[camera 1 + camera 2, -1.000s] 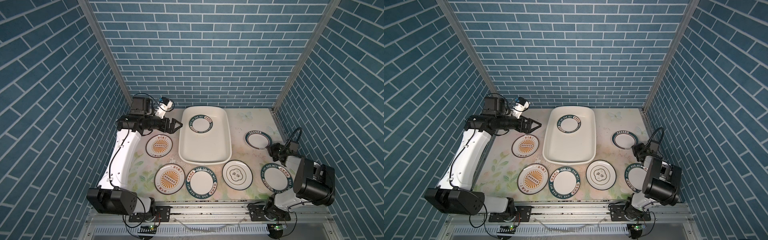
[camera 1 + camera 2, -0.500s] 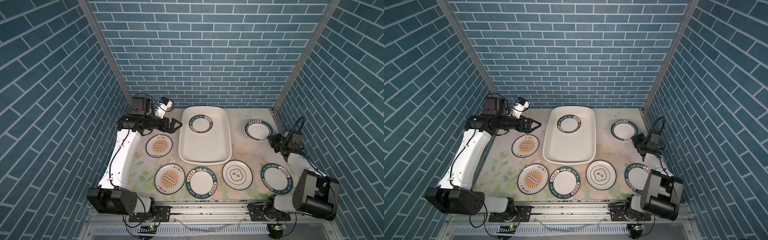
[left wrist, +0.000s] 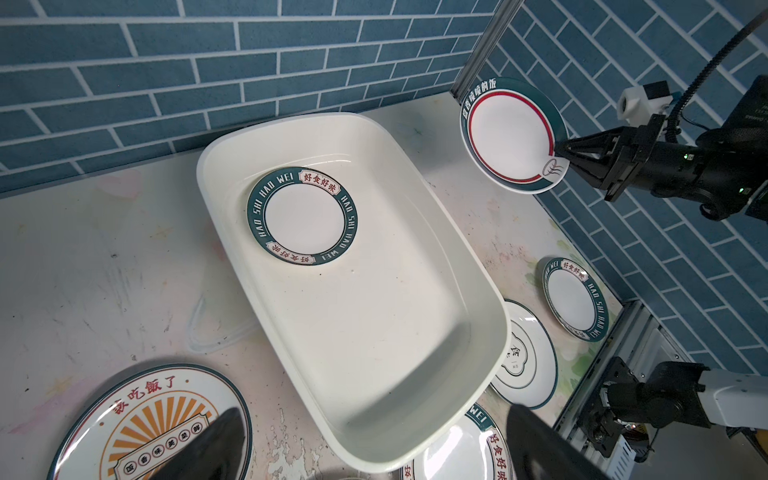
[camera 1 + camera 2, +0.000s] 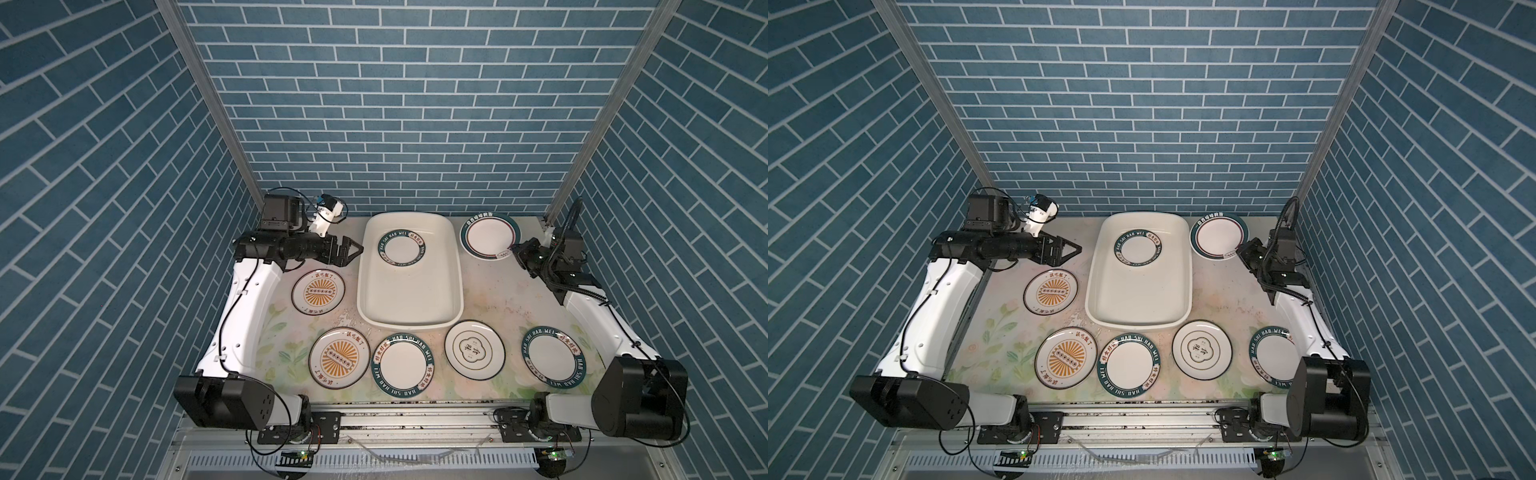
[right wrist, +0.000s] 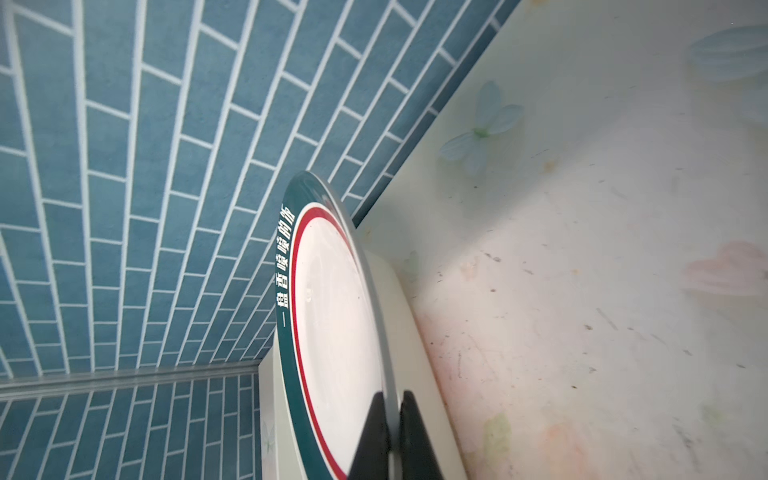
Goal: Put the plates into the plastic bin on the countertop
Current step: 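Lift the red-striped plate upright and carry it over the white bin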
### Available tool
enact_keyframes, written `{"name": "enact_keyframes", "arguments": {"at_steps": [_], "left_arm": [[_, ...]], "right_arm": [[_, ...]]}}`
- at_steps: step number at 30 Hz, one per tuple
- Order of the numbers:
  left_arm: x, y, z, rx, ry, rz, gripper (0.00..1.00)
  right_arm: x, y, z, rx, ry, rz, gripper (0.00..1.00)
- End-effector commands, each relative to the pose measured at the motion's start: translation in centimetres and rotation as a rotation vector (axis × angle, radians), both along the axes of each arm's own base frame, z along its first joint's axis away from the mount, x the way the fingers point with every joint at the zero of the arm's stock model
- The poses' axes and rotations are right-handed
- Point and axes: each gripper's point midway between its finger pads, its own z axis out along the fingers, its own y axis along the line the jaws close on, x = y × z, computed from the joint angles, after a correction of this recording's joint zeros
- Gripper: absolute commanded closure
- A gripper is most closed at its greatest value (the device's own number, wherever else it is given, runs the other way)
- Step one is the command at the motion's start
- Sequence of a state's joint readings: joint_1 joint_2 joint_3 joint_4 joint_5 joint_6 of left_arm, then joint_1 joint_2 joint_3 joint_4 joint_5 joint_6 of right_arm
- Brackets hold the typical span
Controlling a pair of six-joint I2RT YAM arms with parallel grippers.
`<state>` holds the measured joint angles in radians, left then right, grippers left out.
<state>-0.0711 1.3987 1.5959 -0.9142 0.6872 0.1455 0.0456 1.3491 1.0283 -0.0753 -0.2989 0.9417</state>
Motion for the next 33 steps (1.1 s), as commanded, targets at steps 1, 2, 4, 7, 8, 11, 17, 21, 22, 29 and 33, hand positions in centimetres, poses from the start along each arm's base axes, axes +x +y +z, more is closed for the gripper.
{"name": "enact_keyframes", "arguments": {"at_steps": [1,2,4,7,8,11,17,21,22,29,33], "left_arm": [[-0.3,0.4,0.9,0.0,-0.027,0.016,0.01],[-0.3,0.4,0.9,0.0,-0.028,0.015,0.0],[-0.2,0.4,1.1,-0.002,-0.031,0.018,0.01],[-0.2,0.4,1.3,-0.006,-0.033,0.02,0.01],[-0.2,0.4,1.3,-0.006,-0.032,0.02,0.0],[-0.2,0.4,1.1,-0.01,-0.026,0.022,0.0],[-0.6,0.4,1.4,-0.013,-0.038,0.023,0.0],[-0.9,0.4,1.7,-0.017,-0.048,0.02,0.0],[-0.9,0.3,1.7,-0.019,-0.047,0.018,0.0],[-0.9,0.1,2.0,-0.037,-0.046,0.011,0.01],[-1.1,0.1,2.1,-0.037,-0.049,0.008,0.0]], "right_arm": [[1.4,2.6,1.6,-0.021,-0.043,0.041,1.0],[1.7,3.7,2.0,-0.023,-0.05,0.062,1.0],[2.4,6.0,2.3,-0.025,-0.055,0.105,1.0],[3.2,9.5,2.3,-0.028,-0.055,0.168,1.0],[3.5,10.6,2.2,-0.029,-0.055,0.188,1.0],[4.3,13.8,1.6,-0.031,-0.045,0.239,1.0],[6.3,19.6,-0.4,-0.014,-0.022,0.325,1.0],[7.4,22.3,-1.8,-0.007,-0.005,0.356,1.0],[7.6,22.7,-2.0,-0.007,-0.002,0.359,1.0],[8.7,24.2,-4.3,0.002,0.029,0.361,1.0],[9.1,24.1,-6.3,-0.002,0.066,0.332,1.0]]}}
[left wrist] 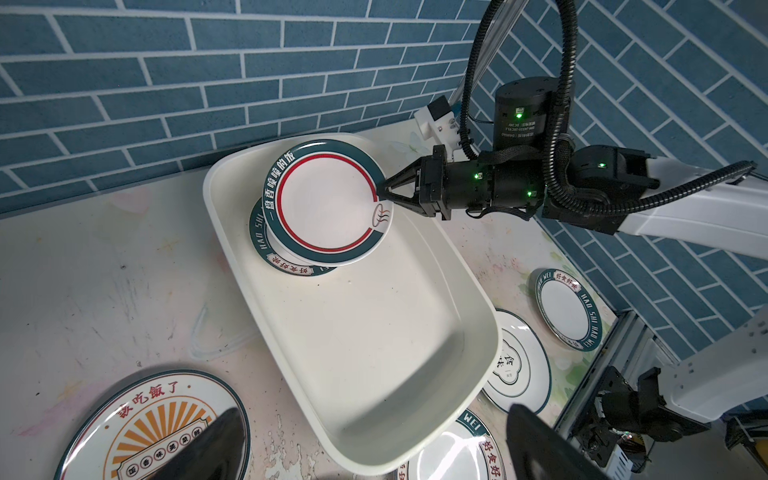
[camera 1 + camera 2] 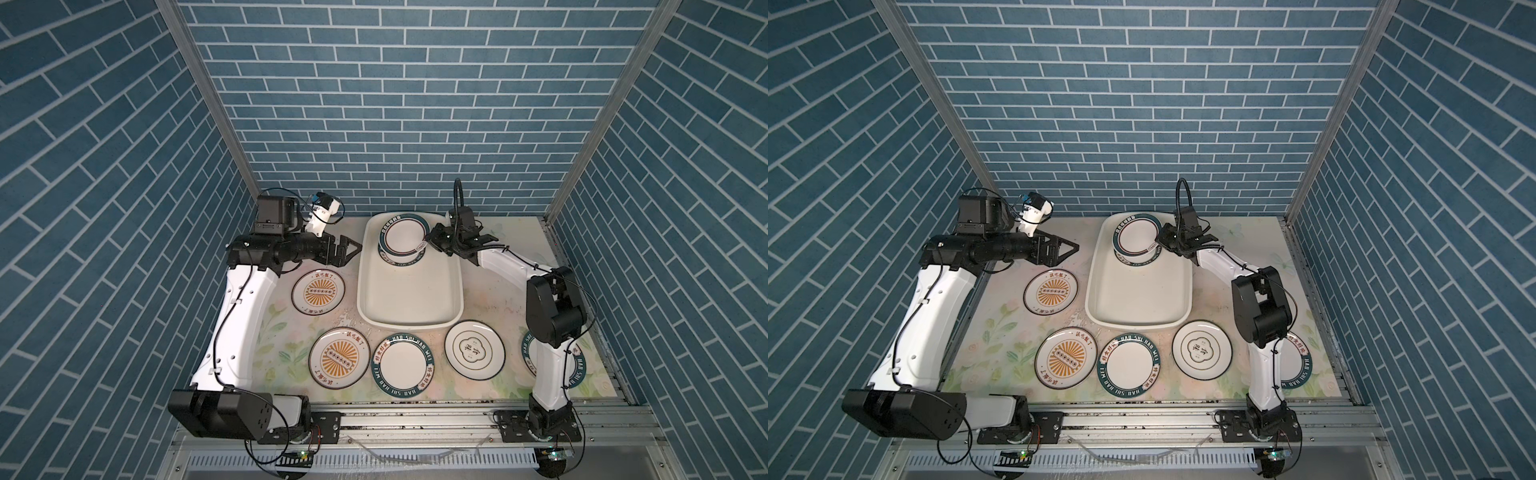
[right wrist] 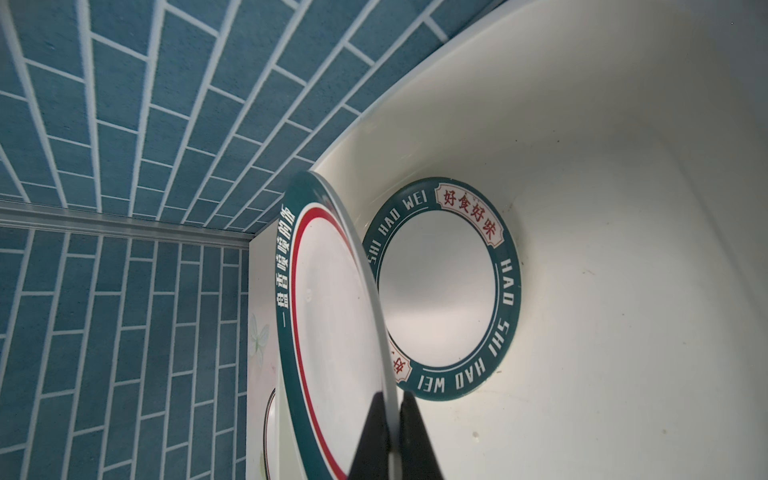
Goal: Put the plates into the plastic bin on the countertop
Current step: 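Lower the red-striped plate flat onto the plate in the bin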
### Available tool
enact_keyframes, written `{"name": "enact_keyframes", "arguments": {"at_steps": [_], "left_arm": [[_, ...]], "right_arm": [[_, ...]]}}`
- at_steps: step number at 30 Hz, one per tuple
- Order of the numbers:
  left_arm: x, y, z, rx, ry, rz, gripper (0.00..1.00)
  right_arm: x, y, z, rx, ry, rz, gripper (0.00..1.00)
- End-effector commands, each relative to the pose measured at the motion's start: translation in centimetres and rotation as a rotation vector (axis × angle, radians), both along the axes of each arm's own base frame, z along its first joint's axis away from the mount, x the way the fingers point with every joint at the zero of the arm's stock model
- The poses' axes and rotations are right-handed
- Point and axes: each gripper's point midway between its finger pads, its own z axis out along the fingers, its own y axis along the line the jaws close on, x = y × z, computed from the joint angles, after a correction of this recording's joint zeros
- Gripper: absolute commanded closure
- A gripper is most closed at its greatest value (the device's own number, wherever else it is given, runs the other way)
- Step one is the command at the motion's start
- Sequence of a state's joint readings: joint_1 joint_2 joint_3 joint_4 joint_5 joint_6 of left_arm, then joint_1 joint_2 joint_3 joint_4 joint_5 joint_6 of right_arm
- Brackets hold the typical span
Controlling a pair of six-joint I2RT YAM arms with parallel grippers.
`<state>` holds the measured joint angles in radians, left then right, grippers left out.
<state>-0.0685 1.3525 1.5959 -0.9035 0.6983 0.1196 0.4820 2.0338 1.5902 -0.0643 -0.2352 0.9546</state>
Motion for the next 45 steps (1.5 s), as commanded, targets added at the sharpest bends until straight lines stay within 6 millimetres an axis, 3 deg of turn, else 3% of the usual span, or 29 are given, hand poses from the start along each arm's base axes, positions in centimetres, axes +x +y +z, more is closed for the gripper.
{"name": "enact_keyframes", "arguments": {"at_steps": [1,13,20,21,45], "left_arm": [[-0.1,0.1,0.3,-0.012,-0.008,0.0,0.0],[-0.4,0.0,0.2,-0.018,-0.008,-0.007,0.0],[-0.5,0.0,0.4,-0.019,-0.014,-0.009,0.0],[-0.5,0.0,0.4,-0.018,-0.014,-0.007,0.0],[-0.3,-0.1,0.3,-0.024,-0.006,-0.011,0.0]], "right_arm": [[1.4,0.5,0.8,0.053,-0.022,-0.052,1.0],[2.5,0.8,-2.7,0.048,0.04,-0.105,1.0],[2.9,1.2,-3.5,0.035,0.063,-0.109,1.0],[3.0,1.1,-5.5,0.017,0.09,-0.113,1.0],[2.7,1.3,-8.7,-0.003,0.164,-0.111,0.99]]}}
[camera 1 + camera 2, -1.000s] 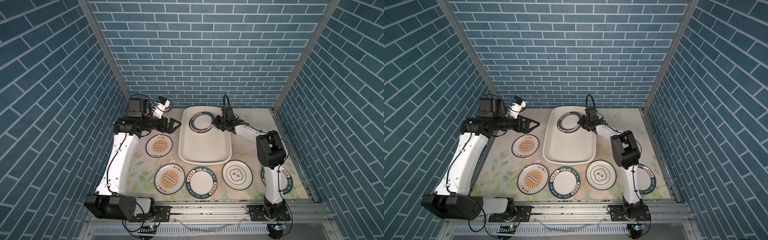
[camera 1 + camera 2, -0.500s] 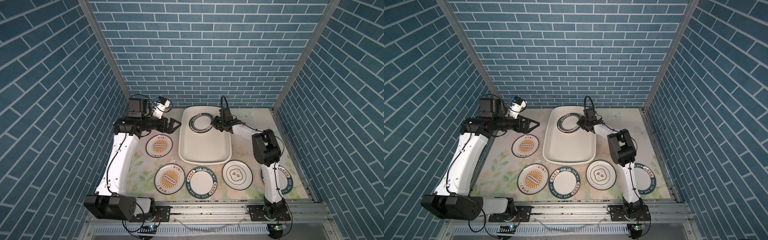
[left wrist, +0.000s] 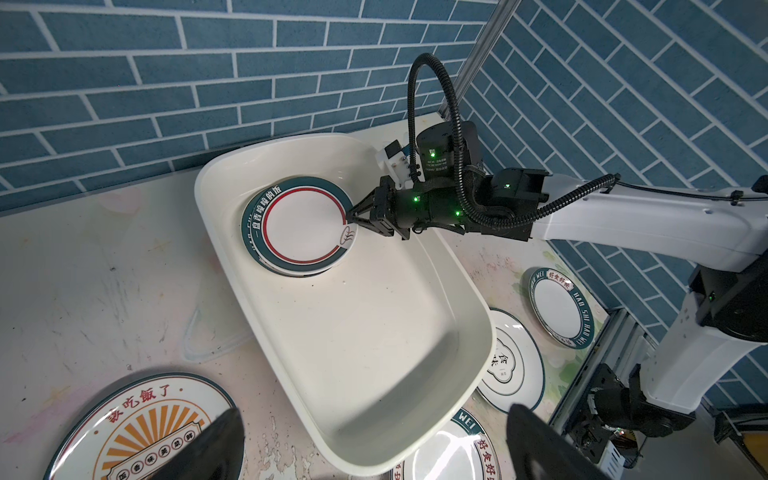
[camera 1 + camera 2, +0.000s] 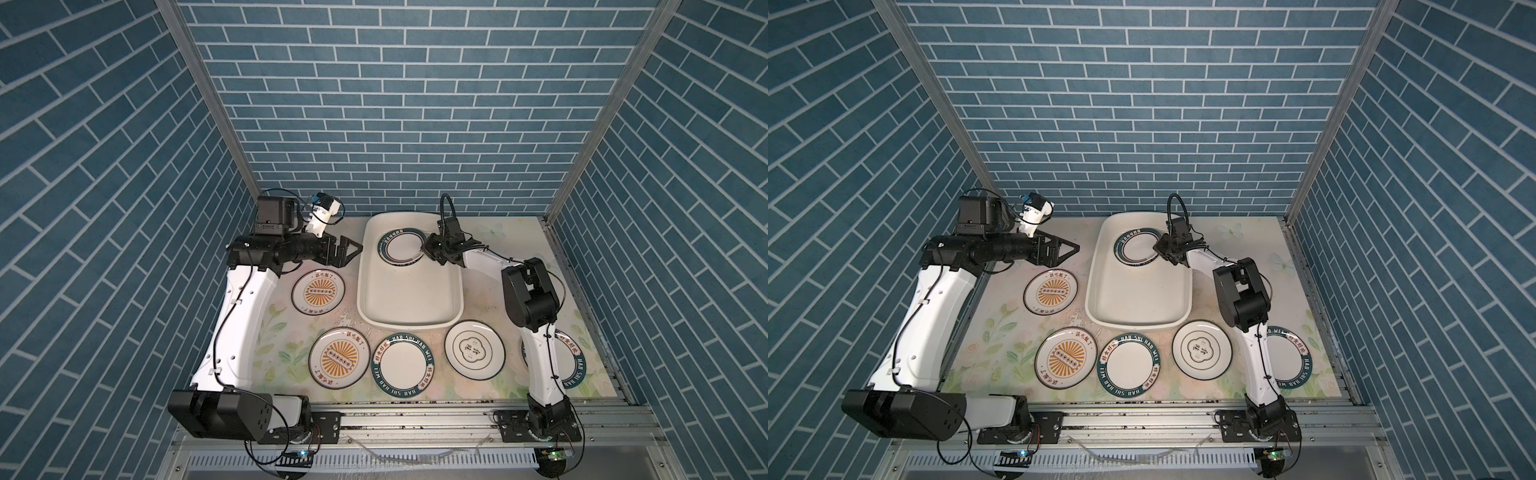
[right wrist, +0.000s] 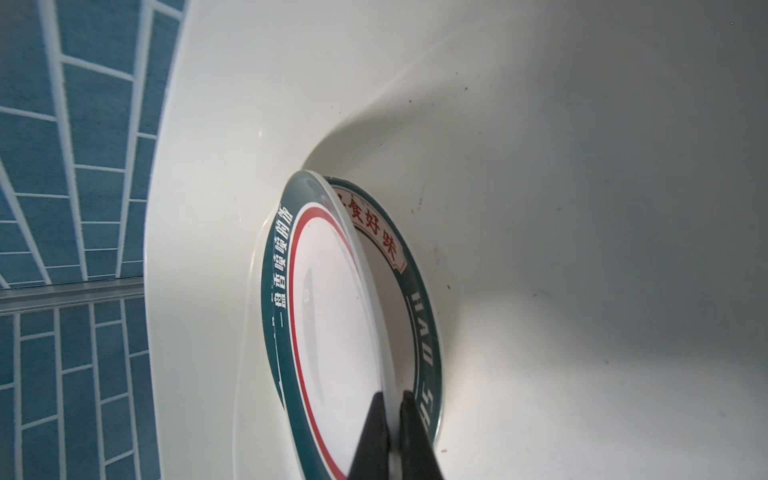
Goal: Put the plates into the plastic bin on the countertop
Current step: 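Lower the red-striped plate flat onto the plate in the bin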
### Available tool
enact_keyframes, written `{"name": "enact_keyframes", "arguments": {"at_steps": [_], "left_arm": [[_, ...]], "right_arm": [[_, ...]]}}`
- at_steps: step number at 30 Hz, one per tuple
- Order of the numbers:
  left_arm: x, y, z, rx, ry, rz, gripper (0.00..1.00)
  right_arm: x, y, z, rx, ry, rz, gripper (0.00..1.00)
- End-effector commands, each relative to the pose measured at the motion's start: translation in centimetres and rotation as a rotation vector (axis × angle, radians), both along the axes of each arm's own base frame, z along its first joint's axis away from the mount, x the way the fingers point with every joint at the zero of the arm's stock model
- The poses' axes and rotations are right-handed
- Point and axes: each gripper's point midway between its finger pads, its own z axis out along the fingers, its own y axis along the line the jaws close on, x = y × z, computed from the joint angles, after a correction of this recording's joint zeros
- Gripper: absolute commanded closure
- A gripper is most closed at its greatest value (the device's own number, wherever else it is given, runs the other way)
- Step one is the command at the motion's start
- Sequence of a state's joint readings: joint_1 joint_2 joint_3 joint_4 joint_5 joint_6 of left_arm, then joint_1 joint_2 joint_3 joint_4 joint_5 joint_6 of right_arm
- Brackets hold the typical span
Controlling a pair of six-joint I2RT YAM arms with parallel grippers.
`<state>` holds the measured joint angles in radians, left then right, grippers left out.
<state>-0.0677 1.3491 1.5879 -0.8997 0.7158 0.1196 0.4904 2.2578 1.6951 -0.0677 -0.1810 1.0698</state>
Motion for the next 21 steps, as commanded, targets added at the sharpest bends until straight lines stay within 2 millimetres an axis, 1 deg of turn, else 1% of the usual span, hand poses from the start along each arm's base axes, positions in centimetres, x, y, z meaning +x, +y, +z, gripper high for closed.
{"name": "enact_keyframes", "arguments": {"at_steps": [1,9,14,21], "left_arm": [[-0.1,0.1,0.2,-0.012,-0.007,0.001,0.0],[-0.1,0.2,0.2,-0.012,-0.006,0.002,0.01],[-0.1,0.2,0.3,-0.013,-0.009,0.005,0.0],[-0.1,0.3,0.3,-0.016,-0.009,0.006,0.0]], "right_arm": [[0.3,0.6,-0.1,0.02,0.009,-0.006,0.98],[-0.1,0.6,-0.7,0.018,0.028,-0.004,0.87],[-0.5,0.2,-1.2,0.007,0.041,-0.009,0.85],[-0.8,0.2,-1.5,0.003,0.05,-0.006,0.82]]}}
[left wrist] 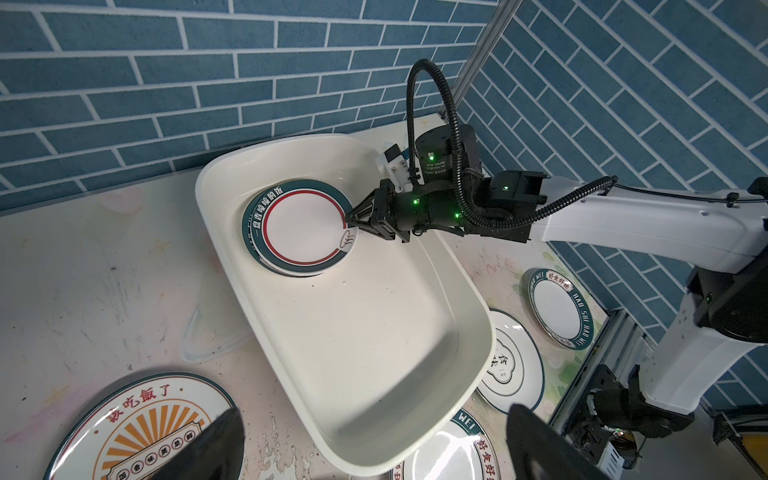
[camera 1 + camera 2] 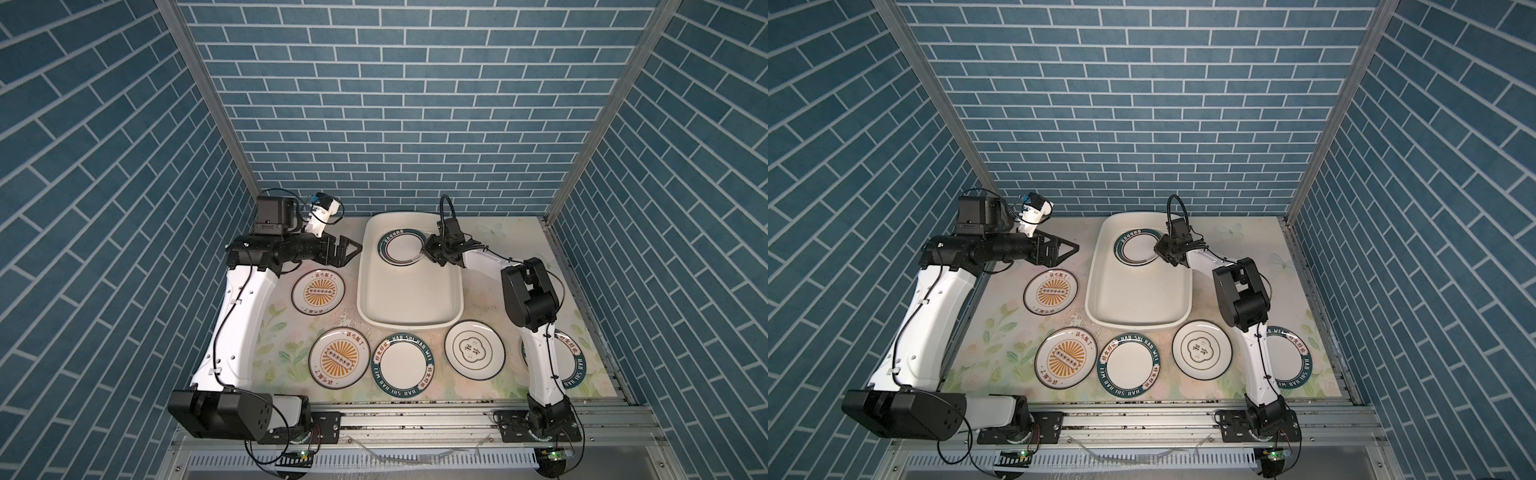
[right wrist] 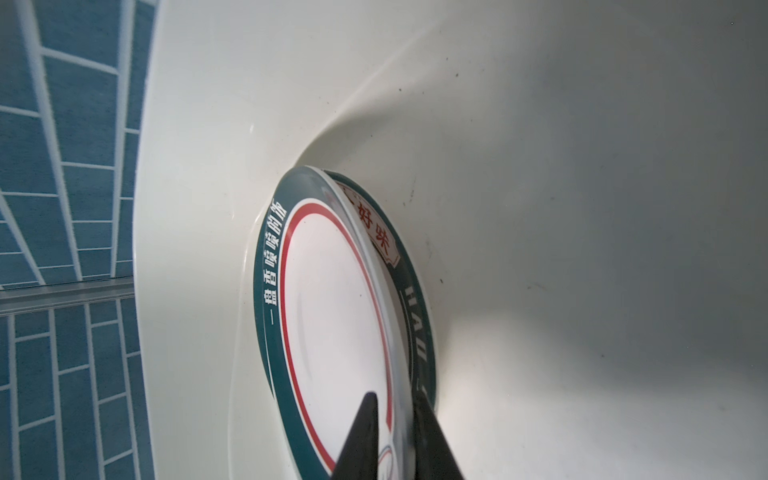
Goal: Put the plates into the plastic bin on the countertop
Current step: 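Lower the red-striped plate flat onto the plate in the bin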
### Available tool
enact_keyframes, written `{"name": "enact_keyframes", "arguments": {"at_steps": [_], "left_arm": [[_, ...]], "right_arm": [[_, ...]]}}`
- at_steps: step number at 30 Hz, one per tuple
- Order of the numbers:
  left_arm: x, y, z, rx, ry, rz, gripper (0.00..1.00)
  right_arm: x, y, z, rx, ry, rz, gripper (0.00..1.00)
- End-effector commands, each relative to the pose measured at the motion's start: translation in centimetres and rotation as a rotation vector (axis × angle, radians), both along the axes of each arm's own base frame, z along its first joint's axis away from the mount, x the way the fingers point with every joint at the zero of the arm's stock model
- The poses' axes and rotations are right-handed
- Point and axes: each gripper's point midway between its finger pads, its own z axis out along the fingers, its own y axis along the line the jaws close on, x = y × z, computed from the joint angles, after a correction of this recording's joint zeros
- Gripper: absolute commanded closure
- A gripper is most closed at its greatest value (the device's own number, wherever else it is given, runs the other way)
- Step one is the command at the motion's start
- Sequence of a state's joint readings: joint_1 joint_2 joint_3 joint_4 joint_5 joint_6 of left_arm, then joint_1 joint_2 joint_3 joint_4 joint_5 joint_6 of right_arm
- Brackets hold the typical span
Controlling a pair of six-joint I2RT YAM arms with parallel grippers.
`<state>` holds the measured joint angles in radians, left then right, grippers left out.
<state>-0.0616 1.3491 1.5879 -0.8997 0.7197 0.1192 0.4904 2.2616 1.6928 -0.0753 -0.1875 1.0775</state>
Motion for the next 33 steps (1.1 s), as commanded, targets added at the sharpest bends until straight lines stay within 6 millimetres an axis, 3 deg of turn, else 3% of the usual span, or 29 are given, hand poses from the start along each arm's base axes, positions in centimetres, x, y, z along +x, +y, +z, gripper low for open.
{"name": "enact_keyframes", "arguments": {"at_steps": [1,33], "left_arm": [[-0.2,0.1,0.2,-0.014,-0.008,0.002,0.0],[-0.2,0.3,0.2,-0.032,-0.006,0.015,0.0]], "right_arm": [[-0.5,0.1,-1.1,0.0,0.033,-0.008,0.82],[-1.5,-0.1,-2.2,-0.026,0.089,0.005,0.74]]}}
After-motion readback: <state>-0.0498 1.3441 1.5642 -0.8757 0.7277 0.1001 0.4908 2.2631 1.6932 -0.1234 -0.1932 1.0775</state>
